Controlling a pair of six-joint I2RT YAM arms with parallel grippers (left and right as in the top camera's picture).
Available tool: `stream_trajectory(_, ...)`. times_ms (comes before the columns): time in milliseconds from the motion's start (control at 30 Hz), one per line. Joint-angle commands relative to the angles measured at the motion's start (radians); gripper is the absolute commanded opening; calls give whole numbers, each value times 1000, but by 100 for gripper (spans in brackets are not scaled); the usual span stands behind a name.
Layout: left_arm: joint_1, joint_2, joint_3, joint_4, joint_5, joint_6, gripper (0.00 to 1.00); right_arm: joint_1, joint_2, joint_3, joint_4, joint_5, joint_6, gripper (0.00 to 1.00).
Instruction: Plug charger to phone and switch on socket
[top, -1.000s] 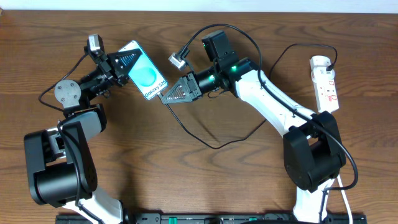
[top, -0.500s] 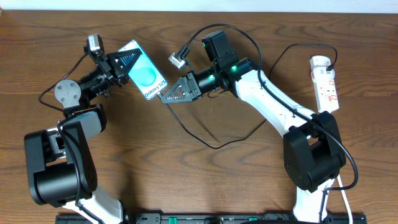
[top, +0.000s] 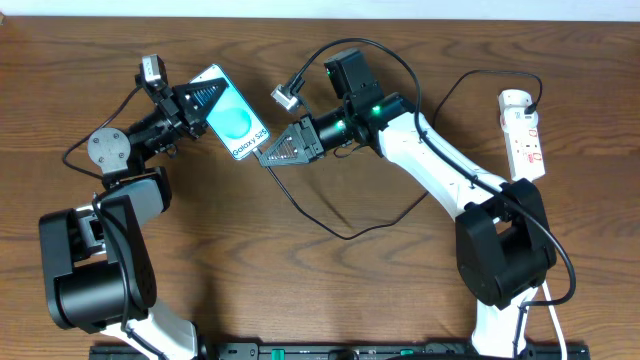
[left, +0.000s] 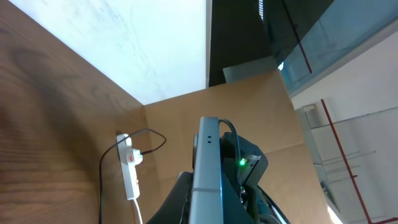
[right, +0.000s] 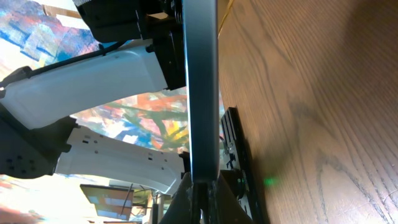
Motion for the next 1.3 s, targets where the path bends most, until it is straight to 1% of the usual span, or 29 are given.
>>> stream_trajectory(0, -17, -8, 12, 12, 63, -27, 8, 2, 5, 4, 10, 56, 12, 3)
stream_trajectory(633, -4, -8, 12, 12, 63, -23, 7, 2, 5, 4, -1, 56, 8, 8)
stream_trajectory(900, -1, -8, 12, 12, 63, -23, 7, 3, 5, 4, 0, 56, 8, 17)
stream_trajectory(1000, 2, -8, 12, 12, 63, -23, 7, 3, 5, 4, -1, 55, 8, 23)
stream_trajectory(1133, 13, -8, 12, 12, 63, -23, 7, 3, 5, 4, -5, 41, -8, 27)
stream_trajectory(1267, 24, -8, 12, 11, 64, -23, 7, 3, 5, 4, -8, 41, -11, 28)
